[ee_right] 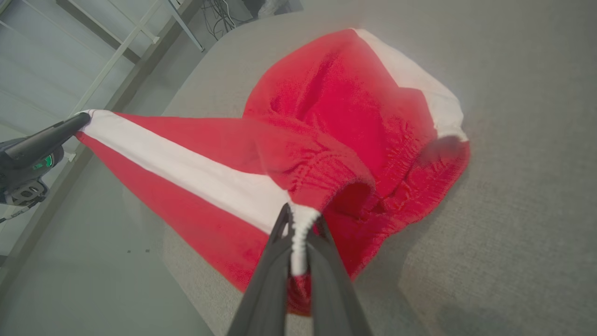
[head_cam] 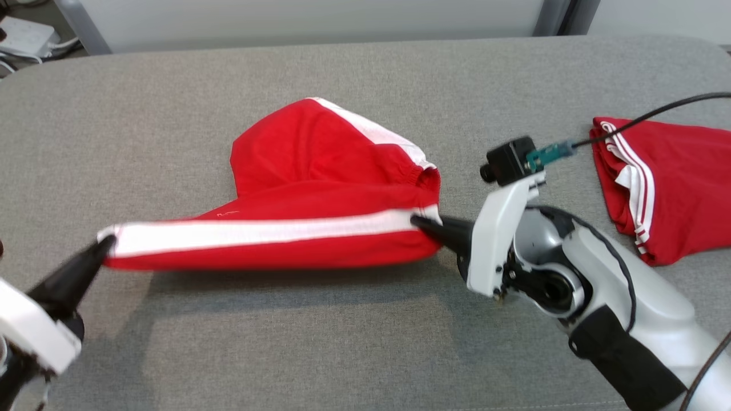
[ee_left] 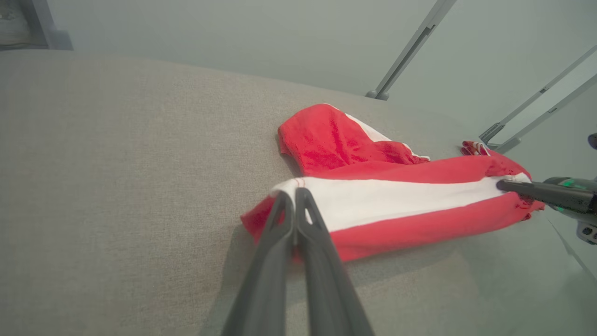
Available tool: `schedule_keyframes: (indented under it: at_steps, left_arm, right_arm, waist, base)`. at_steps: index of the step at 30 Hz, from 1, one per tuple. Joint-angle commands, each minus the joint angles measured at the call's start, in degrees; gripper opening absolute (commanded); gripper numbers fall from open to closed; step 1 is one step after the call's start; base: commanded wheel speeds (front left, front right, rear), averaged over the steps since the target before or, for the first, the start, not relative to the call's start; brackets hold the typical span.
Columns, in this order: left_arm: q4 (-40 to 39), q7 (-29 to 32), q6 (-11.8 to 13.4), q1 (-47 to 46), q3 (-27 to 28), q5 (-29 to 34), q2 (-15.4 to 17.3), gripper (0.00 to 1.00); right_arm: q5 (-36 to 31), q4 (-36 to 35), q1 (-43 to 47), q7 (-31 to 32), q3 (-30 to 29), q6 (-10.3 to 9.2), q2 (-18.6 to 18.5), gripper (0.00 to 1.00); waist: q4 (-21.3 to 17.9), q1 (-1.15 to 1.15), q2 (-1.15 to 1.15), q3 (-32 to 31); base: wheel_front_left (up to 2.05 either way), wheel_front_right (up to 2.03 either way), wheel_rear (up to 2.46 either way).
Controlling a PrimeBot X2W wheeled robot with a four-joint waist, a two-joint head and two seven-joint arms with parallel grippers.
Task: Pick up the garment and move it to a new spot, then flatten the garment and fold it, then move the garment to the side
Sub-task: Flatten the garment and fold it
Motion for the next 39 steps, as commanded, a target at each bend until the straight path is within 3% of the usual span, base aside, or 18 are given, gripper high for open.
schedule_keyframes:
  at_steps: [1, 11, 17, 24, 29, 34, 37, 39]
  left_arm:
    - [-1.7, -0.6, 0.0, 1.1, 1.7, -0.2, 4.4, 0.00]
    - [-8.5, -0.5, 0.0, 10.7, -2.2, -2.0, 8.8, 0.00]
    - [-10.2, -0.6, 0.0, 15.4, -4.1, -2.0, 8.3, 0.00]
    - [-15.7, 3.0, 0.0, 16.4, -5.4, 0.3, 10.7, 0.00]
    - [-21.4, 11.0, 0.0, 14.0, -5.7, 0.2, 13.4, 0.00]
    - [-24.4, 23.3, 0.0, 9.2, -4.4, -4.3, 13.9, 0.00]
    - [-20.5, 25.8, 0.0, 5.0, -0.2, -6.7, 11.5, 0.00]
    - [-16.3, 25.4, 0.0, 1.7, 3.9, -8.1, 8.7, 0.00]
  right_arm:
    - [1.0, -3.2, 2.8, 2.3, -1.0, 0.01, -0.5, 0.00]
    - [1.8, -11.4, 16.6, 8.3, -5.6, 0.01, -4.3, 0.00]
    - [1.2, -14.5, 23.2, 11.6, -8.7, 0.01, -4.5, 0.00]
    - [-0.8, -18.9, 28.8, 18.6, -14.0, 0.01, -4.2, 0.00]
    - [-4.9, -22.9, 31.9, 27.3, -19.4, 0.01, -1.2, 0.00]
    - [-15.0, -23.1, 29.7, 33.2, -24.7, 0.01, 7.4, 0.00]
    - [-21.3, -20.9, 23.7, 30.5, -26.1, 0.01, 10.2, 0.00]
    - [-20.1, -18.8, 17.5, 23.2, -25.2, 0.01, 10.3, 0.00]
  waist:
    - [-0.3, 0.00, 0.00, -1.0]
    - [0.0, 0.00, 0.00, -5.9]
    - [0.0, 0.00, 0.00, -7.3]
    - [0.0, 0.00, 0.00, -7.3]
    - [-0.1, 0.00, 0.00, -3.9]
    - [-0.3, 0.00, 0.00, 3.5]
    - [-0.5, 0.00, 0.00, 9.4]
    - [-0.4, 0.00, 0.00, 13.4]
  base:
    - [0.00, 0.00, 0.00]
    - [0.00, 0.00, 0.00]
    - [0.00, 0.00, 0.00]
    - [0.00, 0.00, 0.00]
    - [0.00, 0.00, 0.00]
    - [0.00, 0.00, 0.00]
    - [0.00, 0.00, 0.00]
    - [0.00, 0.00, 0.00]
